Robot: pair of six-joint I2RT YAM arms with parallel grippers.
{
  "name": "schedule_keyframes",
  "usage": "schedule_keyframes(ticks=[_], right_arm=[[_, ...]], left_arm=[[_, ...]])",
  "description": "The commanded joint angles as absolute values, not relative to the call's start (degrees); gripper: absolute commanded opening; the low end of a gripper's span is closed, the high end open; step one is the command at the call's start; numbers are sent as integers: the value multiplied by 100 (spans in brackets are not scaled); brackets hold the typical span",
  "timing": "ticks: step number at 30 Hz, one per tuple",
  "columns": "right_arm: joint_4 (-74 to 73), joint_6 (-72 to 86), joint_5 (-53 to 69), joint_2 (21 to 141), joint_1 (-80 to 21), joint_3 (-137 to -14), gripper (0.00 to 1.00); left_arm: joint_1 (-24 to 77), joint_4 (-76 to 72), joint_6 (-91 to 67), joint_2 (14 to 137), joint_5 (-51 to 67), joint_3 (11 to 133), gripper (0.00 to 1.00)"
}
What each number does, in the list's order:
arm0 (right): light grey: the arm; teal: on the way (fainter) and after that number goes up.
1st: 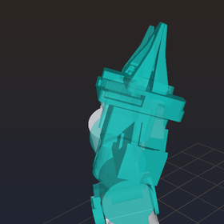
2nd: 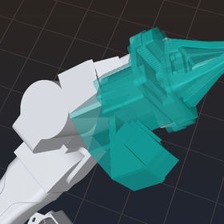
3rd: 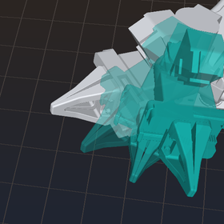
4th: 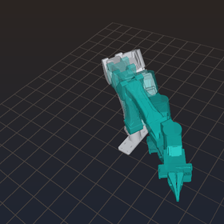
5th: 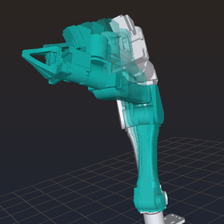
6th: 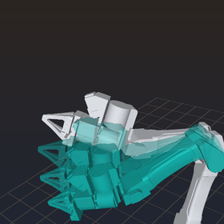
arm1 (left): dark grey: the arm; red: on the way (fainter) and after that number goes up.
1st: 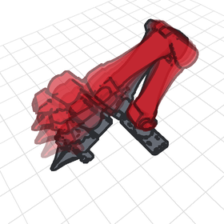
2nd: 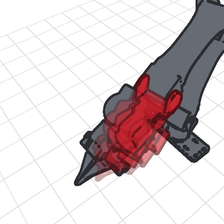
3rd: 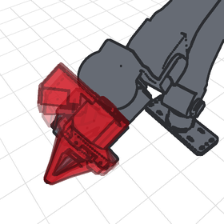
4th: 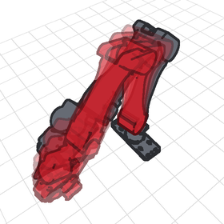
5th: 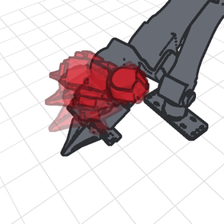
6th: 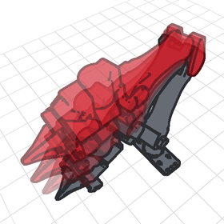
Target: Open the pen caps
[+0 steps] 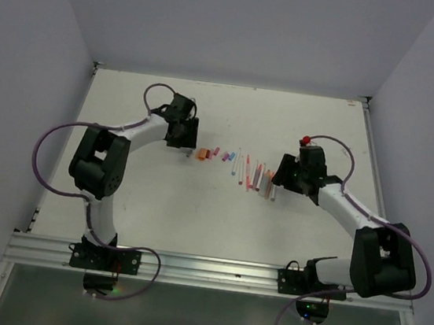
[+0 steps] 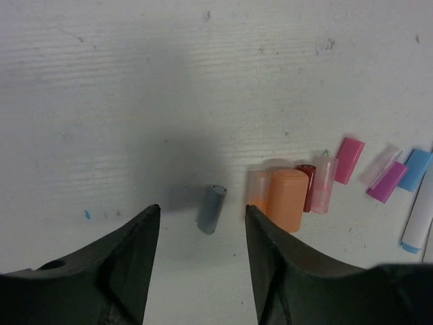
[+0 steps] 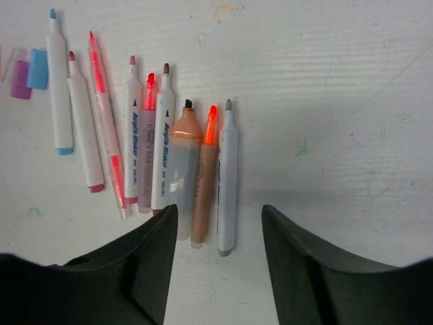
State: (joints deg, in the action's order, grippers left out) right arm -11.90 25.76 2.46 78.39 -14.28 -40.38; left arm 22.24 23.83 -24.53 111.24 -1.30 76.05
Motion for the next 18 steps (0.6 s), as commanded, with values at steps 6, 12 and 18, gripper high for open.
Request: schedule_keyframes(ticks=[6, 12, 18], right_arm=[[-1301, 2628, 246, 6610, -1415, -4412, 76], [-1099, 2558, 615, 6100, -1406, -4412, 91], [-914, 2514, 913, 6064, -1415, -4342, 95]], left_arm=[[1505, 2610, -3233, 9713, -1256, 7585, 85], [783, 2479, -3577, 9852, -1424, 7716, 88], [405, 2505, -3858, 10615, -1415, 8225, 83]])
